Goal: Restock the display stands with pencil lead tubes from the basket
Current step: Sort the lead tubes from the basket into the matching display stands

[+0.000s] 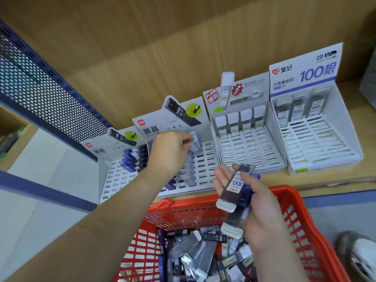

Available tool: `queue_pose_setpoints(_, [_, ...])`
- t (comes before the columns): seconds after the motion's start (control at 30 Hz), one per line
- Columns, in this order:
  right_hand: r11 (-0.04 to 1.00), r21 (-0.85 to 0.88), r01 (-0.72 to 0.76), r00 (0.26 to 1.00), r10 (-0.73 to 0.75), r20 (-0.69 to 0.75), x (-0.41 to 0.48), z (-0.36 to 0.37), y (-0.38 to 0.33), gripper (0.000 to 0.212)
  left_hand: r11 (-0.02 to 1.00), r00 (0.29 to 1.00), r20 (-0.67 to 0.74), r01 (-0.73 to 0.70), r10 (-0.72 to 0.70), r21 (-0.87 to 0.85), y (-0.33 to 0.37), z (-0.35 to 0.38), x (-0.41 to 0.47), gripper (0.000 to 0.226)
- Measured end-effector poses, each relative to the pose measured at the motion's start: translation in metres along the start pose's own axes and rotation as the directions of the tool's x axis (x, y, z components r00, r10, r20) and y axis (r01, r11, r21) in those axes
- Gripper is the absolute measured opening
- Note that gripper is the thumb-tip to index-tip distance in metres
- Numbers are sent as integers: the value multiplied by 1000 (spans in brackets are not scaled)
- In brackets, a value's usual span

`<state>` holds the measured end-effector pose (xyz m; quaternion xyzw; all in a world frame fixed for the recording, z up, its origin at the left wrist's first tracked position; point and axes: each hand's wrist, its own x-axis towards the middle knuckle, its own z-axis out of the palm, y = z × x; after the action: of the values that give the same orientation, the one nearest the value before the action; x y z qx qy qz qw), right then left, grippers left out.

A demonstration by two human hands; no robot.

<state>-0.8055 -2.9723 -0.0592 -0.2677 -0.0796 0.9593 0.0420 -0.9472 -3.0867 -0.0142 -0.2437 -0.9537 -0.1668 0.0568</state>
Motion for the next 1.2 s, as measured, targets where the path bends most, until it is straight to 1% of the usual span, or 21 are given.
queue_pose_setpoints(0.1, [1000,-6,-21,1000,21,2,0,0,1,24,996,997,52,-63,60,69,-7,8,6,12])
queue_pose_setpoints(0.2, [1000,-2,-19,1000,19,-2,1,-1,0,26,983,989,92,-126,114,131,-12,13,9,11])
queue_pose_setpoints(0.4, [1000,-17,-3,997,2,-74,-2,-2,-5,16,975,983,131,-152,131,162,-7,13,16,16])
queue_pose_setpoints(0.5, [999,-32,-5,998,3,-63,-3,-4,-7,15,984,988,103,-127,115,125,0,11,18,18])
queue_pose_setpoints(0.6, [999,-53,-10,1000,9,-26,-3,-4,-9,22,992,994,66,-97,92,77,2,9,20,16])
queue_pose_setpoints(0.77, [997,-60,-46,998,48,38,2,-7,-7,32,993,984,-162,-88,74,-77,-6,-25,8,23])
queue_pose_setpoints(0.83, [995,-62,-83,995,86,46,4,-6,-3,33,989,980,-195,-60,33,-137,-20,-44,-5,24])
queue_pose_setpoints(0.93, [986,-86,-145,984,153,93,6,-1,8,32,993,980,-185,57,-75,-100,-49,-69,-25,22])
queue_pose_setpoints(1.0, [975,-84,-206,960,218,177,8,3,19,45,989,975,-171,138,-144,-51,-69,-79,-37,22])
queue_pose_setpoints(1.03, [964,-51,-259,936,264,235,10,5,24,55,984,969,-168,174,-179,-42,-79,-82,-42,21])
queue_pose_setpoints(1.07, [947,-6,-320,906,308,291,11,7,28,60,977,962,-169,209,-214,-45,-88,-84,-45,21])
queue_pose_setpoints(1.1, [928,33,-371,878,339,337,11,8,33,61,970,955,-171,238,-243,-51,-97,-84,-48,20])
queue_pose_setpoints(1.13, [914,65,-401,862,352,365,12,9,37,61,966,951,-172,254,-259,-48,-105,-84,-50,20])
queue_pose_setpoints(1.2, [902,109,-417,858,351,374,14,13,48,66,970,957,-161,244,-240,9,-121,-80,-53,21])
